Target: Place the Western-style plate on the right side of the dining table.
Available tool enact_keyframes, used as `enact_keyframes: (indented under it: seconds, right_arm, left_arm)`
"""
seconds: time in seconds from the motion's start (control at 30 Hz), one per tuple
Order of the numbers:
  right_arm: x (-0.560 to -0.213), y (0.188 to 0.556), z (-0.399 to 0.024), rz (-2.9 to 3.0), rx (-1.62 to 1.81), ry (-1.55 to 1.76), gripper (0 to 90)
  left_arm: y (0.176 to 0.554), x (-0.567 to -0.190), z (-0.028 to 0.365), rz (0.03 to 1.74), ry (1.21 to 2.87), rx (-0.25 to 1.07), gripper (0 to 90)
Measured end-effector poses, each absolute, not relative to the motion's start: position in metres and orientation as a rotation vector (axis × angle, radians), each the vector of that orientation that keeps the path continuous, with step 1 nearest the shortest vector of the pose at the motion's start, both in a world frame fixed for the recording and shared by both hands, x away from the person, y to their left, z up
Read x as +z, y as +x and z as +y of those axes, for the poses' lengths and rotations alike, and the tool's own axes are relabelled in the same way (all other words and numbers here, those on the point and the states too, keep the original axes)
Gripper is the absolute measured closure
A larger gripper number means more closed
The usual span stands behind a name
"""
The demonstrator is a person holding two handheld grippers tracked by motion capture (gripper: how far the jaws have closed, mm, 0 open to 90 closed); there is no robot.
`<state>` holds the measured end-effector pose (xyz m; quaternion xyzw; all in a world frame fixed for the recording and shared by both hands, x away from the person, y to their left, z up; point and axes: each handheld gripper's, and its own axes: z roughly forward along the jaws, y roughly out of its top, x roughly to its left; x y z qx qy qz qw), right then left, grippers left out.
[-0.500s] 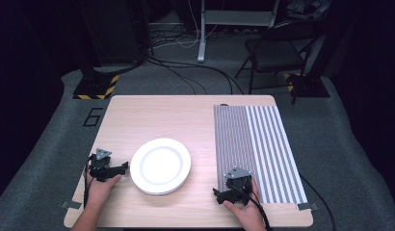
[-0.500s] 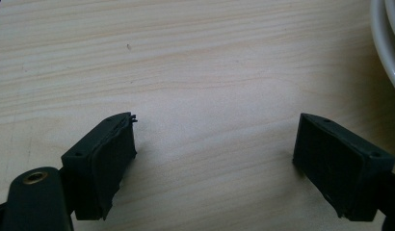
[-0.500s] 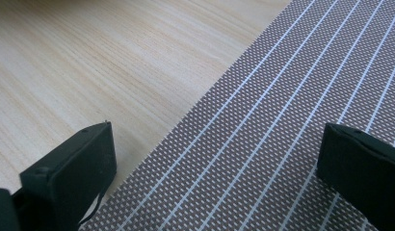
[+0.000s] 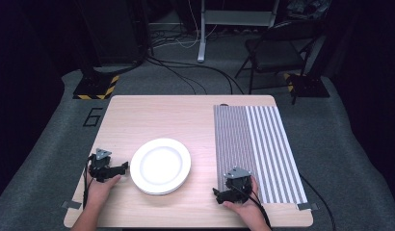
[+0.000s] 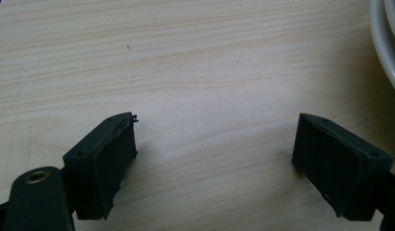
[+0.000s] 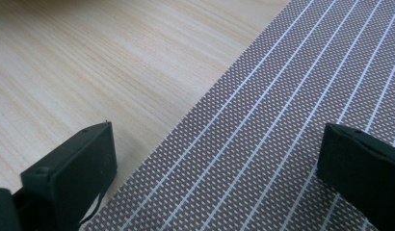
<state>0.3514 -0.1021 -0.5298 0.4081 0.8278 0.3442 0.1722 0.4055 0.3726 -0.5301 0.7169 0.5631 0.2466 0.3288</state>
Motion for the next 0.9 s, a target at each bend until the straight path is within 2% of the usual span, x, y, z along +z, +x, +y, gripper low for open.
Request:
enact_keyframes:
  seconds: [0.2, 0.37, 0.43, 0.47, 0.53, 0.57, 0.67, 0.9]
  right_arm:
    - [-0.53, 0.352, -0.103, 2.35, 0.979, 1.155, 0.0]
    - [-0.53, 0.351, -0.102, 2.337, 0.986, 1.166, 2.3]
    - [-0.529, 0.35, -0.103, 2.304, 0.992, 1.194, 8.5]
    - [-0.527, 0.35, -0.105, 2.288, 1.001, 1.195, 17.1]
    - [-0.522, 0.351, -0.107, 2.303, 1.032, 1.248, 21.9]
    - [-0.522, 0.351, -0.107, 2.303, 1.032, 1.248, 21.9]
    - [-0.511, 0.344, -0.104, 2.279, 1.097, 1.22, 29.6]
    - [-0.503, 0.344, -0.093, 2.279, 1.101, 1.153, 34.2]
  left_arm:
    - [0.405, -0.53, 0.373, 1.477, 1.861, 0.652, 16.8]
    - [0.402, -0.529, 0.376, 1.487, 1.841, 0.644, 28.0]
    - [0.401, -0.527, 0.378, 1.498, 1.822, 0.633, 31.0]
    - [0.4, -0.526, 0.379, 1.51, 1.815, 0.611, 37.2]
    - [0.398, -0.523, 0.38, 1.529, 1.811, 0.584, 38.7]
    - [0.397, -0.52, 0.382, 1.522, 1.817, 0.574, 38.7]
    - [0.393, -0.514, 0.381, 1.513, 1.795, 0.561, 44.8]
    - [0.388, -0.5, 0.378, 1.501, 1.739, 0.528, 45.7]
